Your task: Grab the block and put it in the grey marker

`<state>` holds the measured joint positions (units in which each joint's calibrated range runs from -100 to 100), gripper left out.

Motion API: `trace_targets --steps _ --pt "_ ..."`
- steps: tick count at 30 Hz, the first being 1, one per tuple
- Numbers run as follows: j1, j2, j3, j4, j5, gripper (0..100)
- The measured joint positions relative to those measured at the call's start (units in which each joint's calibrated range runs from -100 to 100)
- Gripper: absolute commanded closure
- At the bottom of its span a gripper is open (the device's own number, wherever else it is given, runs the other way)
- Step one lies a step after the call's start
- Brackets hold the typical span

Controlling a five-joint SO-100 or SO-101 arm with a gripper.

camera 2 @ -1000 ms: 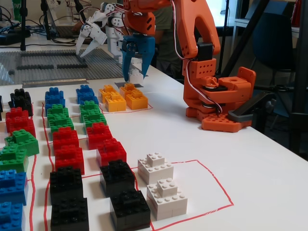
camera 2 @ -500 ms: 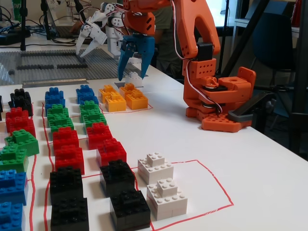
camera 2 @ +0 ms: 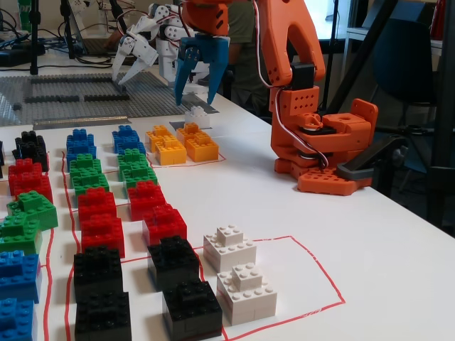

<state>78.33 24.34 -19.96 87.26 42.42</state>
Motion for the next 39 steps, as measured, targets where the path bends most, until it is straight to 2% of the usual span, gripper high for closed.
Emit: trace_targets --steps 5,10,17,28,39 --pt "-1.50 -3.83 -3.33 6.09 -1.90 91" --pt "-9.20 -10.10 -2.07 7.53 -5.23 100" --pt "-19.11 -15.06 11.87 5.77 -11.48 100" --pt "-36.71 -23.25 23.02 5.05 -22.17 100" --pt "-54.22 -28.56 24.64 7.13 -32.58 100"
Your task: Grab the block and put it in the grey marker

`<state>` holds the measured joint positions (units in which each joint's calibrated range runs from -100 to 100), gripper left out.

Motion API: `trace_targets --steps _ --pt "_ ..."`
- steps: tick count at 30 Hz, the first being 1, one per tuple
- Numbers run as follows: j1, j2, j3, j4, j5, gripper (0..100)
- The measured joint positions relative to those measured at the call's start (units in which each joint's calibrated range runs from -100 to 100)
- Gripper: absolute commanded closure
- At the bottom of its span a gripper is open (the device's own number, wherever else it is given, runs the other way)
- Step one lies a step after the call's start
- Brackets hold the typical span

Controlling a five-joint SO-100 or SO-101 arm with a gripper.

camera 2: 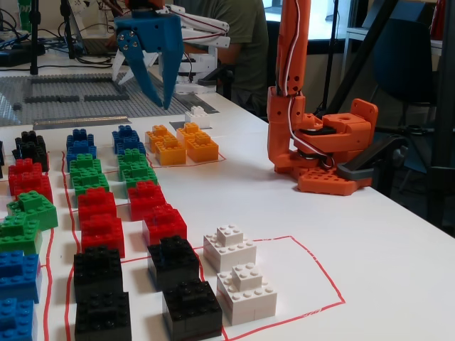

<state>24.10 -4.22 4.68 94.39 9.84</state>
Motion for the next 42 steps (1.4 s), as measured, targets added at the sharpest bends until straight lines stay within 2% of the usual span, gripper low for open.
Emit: trace_targets --steps 24,42 --pt "-20.70 -9.23 7.10 1.04 -10.55 100" --pt "-28.48 -9.23 7.10 -6.01 -14.85 100"
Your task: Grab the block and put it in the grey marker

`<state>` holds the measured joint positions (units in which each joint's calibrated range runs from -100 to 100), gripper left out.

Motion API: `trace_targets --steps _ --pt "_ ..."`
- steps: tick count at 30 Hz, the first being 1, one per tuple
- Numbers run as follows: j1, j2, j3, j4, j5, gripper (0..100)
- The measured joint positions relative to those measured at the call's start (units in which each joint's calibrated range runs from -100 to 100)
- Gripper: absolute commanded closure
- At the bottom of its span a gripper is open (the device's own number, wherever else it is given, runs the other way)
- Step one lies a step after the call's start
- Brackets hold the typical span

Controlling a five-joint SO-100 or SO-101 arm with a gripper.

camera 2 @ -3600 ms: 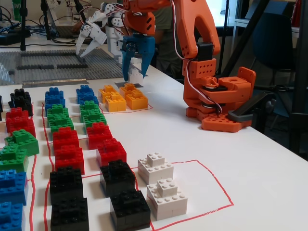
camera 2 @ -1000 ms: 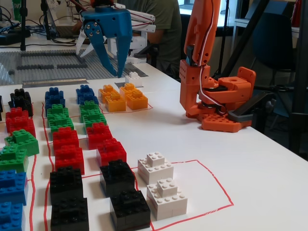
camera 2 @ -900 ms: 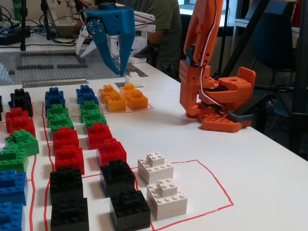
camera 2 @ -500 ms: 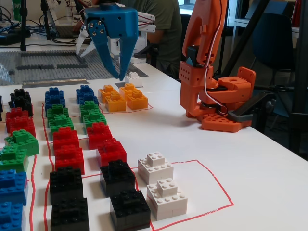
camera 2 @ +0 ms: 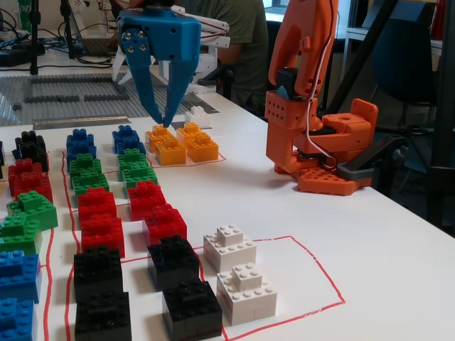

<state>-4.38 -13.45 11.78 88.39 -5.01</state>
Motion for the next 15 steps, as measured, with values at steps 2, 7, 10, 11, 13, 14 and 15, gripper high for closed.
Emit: trace_targets --steps 2,7,10,11,13,14,15 --pt "0.35 0.00 0.00 0.64 -0.20 100" --pt "0.00 0.17 -0.27 0.40 -0.20 100" --pt "0.00 2.35 -0.27 0.40 -0.20 100" --pt "0.00 3.31 -0.27 0.24 -0.20 100" --pt "0.09 4.53 -2.34 0.32 -0.20 100" --pt "0.09 4.53 -3.60 -0.16 -0.20 100" --pt "0.09 4.53 -4.77 -0.16 -0.20 100"
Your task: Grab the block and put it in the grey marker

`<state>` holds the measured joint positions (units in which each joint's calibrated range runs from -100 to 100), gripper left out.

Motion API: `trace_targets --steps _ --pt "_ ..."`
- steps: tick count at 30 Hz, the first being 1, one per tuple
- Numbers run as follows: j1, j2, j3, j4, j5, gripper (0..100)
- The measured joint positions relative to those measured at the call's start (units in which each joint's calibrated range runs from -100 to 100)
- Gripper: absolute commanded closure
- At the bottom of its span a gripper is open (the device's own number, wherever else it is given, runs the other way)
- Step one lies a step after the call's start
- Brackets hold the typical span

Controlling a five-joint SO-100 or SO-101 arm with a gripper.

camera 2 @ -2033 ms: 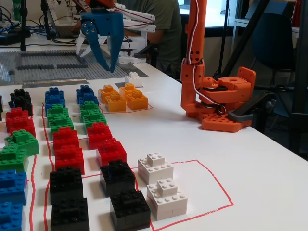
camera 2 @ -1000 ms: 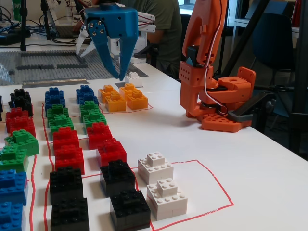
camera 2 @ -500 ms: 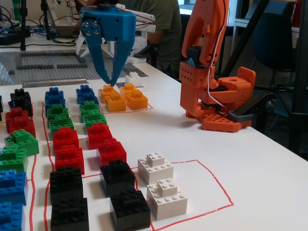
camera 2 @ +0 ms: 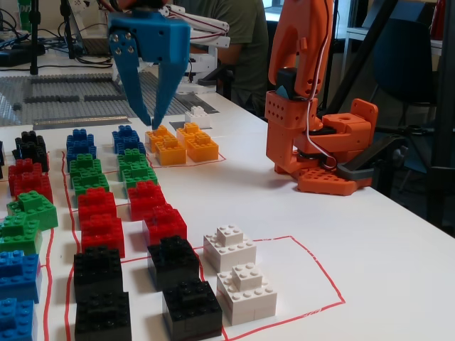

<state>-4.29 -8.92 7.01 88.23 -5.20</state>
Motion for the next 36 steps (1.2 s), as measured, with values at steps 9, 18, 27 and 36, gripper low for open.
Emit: trace_targets --steps 9,18,27,36 --pt "-0.09 0.00 -1.53 0.64 -0.20 100" --pt "-0.09 0.00 -1.53 0.72 -0.20 100" --pt "-0.18 0.00 -1.53 0.72 -0.20 100" --pt "-0.27 0.00 -1.53 0.72 -0.20 100"
